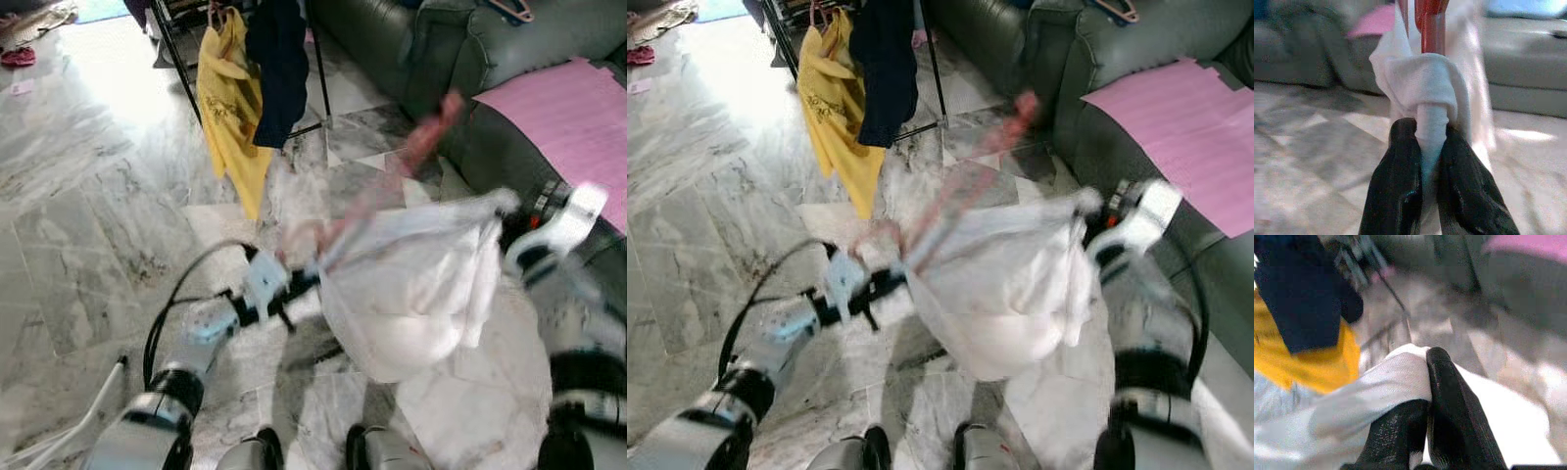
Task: Hang hanger
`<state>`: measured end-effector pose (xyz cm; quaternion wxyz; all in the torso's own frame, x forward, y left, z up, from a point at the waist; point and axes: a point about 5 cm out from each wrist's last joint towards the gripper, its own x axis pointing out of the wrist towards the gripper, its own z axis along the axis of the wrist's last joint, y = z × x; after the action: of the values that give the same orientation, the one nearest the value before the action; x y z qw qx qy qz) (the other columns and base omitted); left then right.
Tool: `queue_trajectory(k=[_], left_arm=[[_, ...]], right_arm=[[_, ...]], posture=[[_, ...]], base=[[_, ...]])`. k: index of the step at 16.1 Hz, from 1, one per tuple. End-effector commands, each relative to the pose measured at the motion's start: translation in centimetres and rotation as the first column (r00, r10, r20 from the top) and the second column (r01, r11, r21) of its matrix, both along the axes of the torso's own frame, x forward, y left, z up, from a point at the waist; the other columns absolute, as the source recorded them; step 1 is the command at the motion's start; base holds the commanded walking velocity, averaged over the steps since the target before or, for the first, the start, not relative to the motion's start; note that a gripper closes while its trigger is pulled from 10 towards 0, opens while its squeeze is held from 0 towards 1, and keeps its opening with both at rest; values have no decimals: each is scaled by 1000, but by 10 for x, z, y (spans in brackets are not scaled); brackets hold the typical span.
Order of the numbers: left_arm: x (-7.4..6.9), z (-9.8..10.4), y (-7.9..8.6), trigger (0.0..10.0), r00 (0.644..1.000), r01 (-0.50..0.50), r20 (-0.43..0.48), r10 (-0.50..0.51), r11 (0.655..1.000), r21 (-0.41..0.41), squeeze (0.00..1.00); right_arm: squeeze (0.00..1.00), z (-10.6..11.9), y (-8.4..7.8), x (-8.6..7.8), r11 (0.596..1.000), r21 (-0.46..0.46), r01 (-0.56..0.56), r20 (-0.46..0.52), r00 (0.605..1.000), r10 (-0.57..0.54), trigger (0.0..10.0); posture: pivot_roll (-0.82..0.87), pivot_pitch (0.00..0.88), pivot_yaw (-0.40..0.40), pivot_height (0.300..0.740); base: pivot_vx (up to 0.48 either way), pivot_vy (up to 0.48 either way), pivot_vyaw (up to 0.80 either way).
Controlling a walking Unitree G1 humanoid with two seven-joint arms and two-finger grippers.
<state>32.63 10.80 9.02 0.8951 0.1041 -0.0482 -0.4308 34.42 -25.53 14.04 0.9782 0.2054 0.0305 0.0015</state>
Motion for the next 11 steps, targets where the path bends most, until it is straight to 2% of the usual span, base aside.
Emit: queue_trajectory(k=[1,2,3,5,8,9,10,11], left_arm=[[1,0,8,10000,999,-50,12,50,999,-5,0],[8,10,9,10000,994,-96,51,98,995,-33,0],[10,16,8,10000,990,-88,115,87,996,7,0],[9,17,7,10000,986,-76,149,69,996,45,0],[0,11,8,10000,976,-40,217,8,989,143,0],[4,8,11,10000,989,-86,127,78,995,60,0],[8,9,10,10000,991,-105,85,105,995,-2,0],[9,11,8,10000,991,-108,82,110,994,-23,0]], right_arm=[[0,2,5,0,1000,-6,-26,6,1000,26,0],[0,-6,5,-3,1000,5,-29,-22,999,29,0],[0,-8,3,-4,1000,6,-30,-34,999,30,0],[0,-9,3,-5,1000,10,-30,-37,999,30,0],[0,-5,2,-6,998,28,-55,-28,998,56,0],[0,-6,3,-8,997,25,-78,-31,996,79,0],[0,-11,3,-10,996,13,-89,-51,995,89,196],[0,-15,4,-10,996,-2,-88,-68,994,87,4510]], posture=[[-221,205,52,740],[-221,204,54,740],[-221,204,54,740],[-220,202,61,740],[-218,202,64,740],[-218,202,64,740],[-217,204,63,740],[-216,203,62,740]], base=[[0,0,0],[0,0,0],[0,0,0],[0,0,0],[0,0,0],[0,0,0],[0,0,0],[0,0,0]])
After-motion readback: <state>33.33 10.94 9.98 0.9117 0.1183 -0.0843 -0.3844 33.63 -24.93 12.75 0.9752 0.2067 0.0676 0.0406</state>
